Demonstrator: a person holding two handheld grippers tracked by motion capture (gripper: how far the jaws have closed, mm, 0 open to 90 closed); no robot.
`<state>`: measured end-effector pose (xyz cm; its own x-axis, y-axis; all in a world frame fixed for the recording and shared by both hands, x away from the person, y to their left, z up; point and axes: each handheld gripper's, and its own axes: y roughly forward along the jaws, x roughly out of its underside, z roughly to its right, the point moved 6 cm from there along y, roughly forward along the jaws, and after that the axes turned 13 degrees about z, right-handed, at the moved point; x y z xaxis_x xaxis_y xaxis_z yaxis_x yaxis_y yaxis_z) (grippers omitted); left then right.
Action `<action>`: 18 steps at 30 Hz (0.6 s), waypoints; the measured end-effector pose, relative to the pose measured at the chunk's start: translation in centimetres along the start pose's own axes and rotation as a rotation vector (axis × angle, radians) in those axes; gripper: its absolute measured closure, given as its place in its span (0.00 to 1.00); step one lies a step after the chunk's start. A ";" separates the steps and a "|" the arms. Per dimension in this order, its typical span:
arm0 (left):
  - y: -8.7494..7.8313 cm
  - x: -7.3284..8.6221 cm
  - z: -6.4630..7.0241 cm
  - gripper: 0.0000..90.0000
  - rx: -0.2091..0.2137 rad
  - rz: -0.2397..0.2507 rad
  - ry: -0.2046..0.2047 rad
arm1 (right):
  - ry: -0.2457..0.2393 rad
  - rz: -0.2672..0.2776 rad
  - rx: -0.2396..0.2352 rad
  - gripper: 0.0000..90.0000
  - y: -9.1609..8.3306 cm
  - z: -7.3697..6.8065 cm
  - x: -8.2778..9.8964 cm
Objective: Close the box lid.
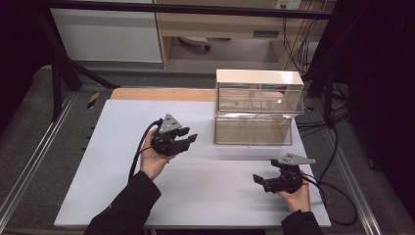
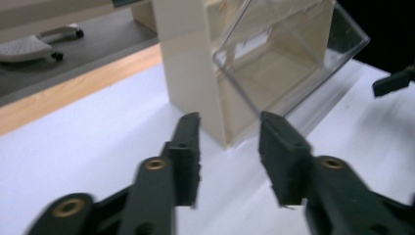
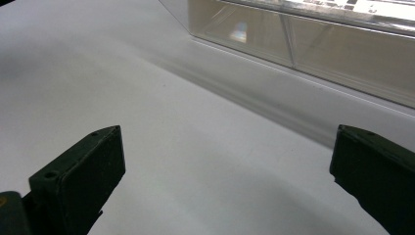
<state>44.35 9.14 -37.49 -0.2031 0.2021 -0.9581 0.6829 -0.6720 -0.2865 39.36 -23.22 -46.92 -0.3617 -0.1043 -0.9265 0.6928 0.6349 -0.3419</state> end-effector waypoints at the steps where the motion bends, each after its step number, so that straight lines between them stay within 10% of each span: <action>1: -0.4 0.5 -0.3 0.59 -0.004 -0.003 -0.003 | 0.000 0.000 0.000 0.01 0.0 0.0 0.0; 18: -7.5 7.7 -5.1 0.17 -0.107 -0.102 -0.071 | -0.011 -0.011 0.000 0.01 0.1 0.0 0.2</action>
<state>41.28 19.35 -42.73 -0.3223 0.2121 -0.9226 0.7258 -0.5703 -0.3846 39.30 -23.17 -47.10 -0.3622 -0.1195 -0.9244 0.6888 0.6338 -0.3518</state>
